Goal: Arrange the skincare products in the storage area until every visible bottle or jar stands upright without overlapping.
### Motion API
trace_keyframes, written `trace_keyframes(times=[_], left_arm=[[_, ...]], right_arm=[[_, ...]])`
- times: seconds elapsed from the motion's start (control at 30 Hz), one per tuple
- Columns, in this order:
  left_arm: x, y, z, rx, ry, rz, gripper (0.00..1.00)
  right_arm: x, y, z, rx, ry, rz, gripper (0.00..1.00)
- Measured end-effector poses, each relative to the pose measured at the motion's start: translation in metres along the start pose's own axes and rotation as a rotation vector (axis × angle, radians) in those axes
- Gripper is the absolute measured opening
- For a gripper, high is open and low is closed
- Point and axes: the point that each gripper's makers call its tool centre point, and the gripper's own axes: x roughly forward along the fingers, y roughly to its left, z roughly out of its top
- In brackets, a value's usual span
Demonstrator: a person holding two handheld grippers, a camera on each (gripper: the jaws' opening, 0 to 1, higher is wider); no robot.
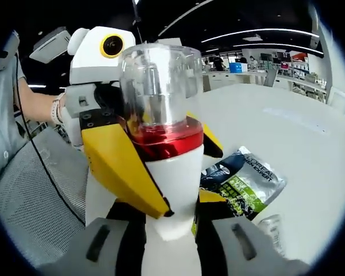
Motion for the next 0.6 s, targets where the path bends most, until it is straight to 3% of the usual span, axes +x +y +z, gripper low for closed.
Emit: trace_keyframes(times=[0.37, 0.6], left_arm=[[0.007, 0.009, 0.008, 0.073, -0.014, 0.017, 0.30], [0.008, 0.007, 0.007, 0.088, -0.014, 0.015, 0.30]], right_arm=[[0.003, -0.020, 0.006, -0.070, 0.002, -0.032, 0.32], [0.002, -0.019, 0.005, -0.096, -0.023, -0.032, 0.32]])
